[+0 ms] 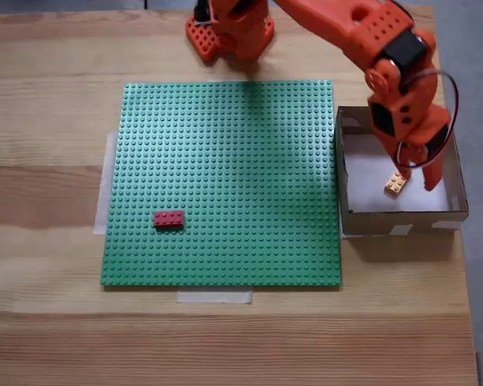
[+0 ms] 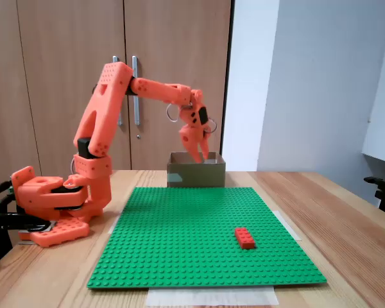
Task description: Pick the yellow lego block and put it in the box.
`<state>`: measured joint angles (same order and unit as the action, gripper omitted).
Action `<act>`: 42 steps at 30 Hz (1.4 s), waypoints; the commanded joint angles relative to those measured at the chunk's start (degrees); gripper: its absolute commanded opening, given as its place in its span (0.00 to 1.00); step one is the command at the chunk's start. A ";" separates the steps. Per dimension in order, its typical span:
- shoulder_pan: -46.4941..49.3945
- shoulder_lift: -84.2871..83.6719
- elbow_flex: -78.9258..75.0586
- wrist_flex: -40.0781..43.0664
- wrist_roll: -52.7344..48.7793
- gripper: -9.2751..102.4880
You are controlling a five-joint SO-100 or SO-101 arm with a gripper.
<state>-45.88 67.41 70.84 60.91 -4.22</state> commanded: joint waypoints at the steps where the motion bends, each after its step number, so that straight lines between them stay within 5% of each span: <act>1: 0.88 11.60 5.80 -6.24 -3.60 0.18; 13: 7.29 44.12 31.55 -20.65 -13.10 0.07; 22: 24.43 65.39 46.76 -36.65 -8.35 0.07; 42: 42.80 83.06 67.50 -38.14 4.48 0.07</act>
<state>-3.43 148.27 136.85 23.91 -0.09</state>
